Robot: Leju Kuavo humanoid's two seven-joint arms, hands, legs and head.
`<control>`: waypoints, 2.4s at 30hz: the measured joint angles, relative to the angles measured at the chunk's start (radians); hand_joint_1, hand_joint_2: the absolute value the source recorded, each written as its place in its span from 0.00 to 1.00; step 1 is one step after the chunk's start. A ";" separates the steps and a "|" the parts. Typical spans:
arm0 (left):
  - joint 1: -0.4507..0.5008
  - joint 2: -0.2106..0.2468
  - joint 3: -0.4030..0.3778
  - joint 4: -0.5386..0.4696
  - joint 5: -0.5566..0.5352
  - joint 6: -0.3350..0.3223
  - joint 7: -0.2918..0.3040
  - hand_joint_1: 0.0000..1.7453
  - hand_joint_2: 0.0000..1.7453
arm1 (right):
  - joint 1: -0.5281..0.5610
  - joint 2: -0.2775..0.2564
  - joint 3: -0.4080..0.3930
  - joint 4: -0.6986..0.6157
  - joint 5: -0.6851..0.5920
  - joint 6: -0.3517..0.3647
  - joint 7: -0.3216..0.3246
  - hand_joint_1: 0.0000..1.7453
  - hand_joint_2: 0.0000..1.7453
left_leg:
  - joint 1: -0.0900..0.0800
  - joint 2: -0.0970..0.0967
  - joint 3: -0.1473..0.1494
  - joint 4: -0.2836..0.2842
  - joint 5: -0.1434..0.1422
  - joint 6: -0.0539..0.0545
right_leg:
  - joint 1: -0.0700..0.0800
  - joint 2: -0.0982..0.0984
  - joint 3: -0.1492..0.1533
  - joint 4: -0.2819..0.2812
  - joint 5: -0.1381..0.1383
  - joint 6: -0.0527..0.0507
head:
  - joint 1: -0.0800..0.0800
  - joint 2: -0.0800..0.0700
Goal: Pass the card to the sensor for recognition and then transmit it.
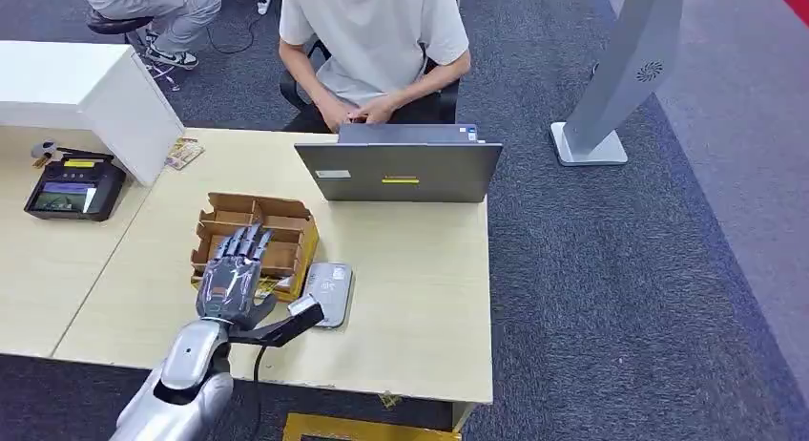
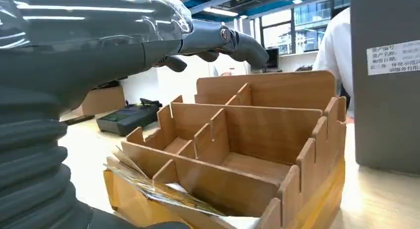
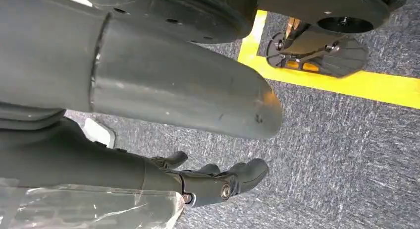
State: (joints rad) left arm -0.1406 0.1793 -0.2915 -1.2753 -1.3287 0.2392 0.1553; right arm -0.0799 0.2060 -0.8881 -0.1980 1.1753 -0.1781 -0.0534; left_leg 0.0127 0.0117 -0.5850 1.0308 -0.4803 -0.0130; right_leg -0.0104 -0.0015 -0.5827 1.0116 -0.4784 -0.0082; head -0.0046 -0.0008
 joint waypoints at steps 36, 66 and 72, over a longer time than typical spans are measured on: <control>0.043 0.036 -0.017 -0.086 0.017 -0.041 0.013 0.00 1.00 | 0.002 0.000 -0.018 0.000 -0.009 -0.005 0.003 0.00 0.00 | 0.000 0.000 0.000 0.000 0.000 0.000 | 0.000 0.000 0.000 0.000 0.000 0.000 | 0.000 0.000; 0.049 0.061 -0.009 -0.090 0.043 -0.048 0.020 0.00 1.00 | 0.002 0.000 -0.018 0.000 0.000 -0.006 0.005 0.00 0.00 | 0.000 0.000 0.000 0.000 0.000 0.000 | 0.000 0.000 0.000 0.000 0.000 0.000 | 0.000 0.000; 0.049 0.062 -0.009 -0.089 0.043 -0.050 0.020 0.00 1.00 | 0.002 0.000 -0.018 0.000 0.000 -0.007 0.005 0.00 0.00 | 0.000 0.000 0.000 0.000 0.000 0.000 | 0.000 0.000 0.000 0.000 0.000 0.000 | 0.000 0.000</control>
State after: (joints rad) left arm -0.0916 0.2411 -0.3002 -1.3645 -1.2860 0.1896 0.1755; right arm -0.0777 0.2060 -0.9060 -0.1980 1.1749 -0.1850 -0.0484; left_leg 0.0127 0.0116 -0.5851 1.0308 -0.4803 -0.0130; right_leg -0.0104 -0.0016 -0.5825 1.0116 -0.4784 -0.0082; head -0.0046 -0.0008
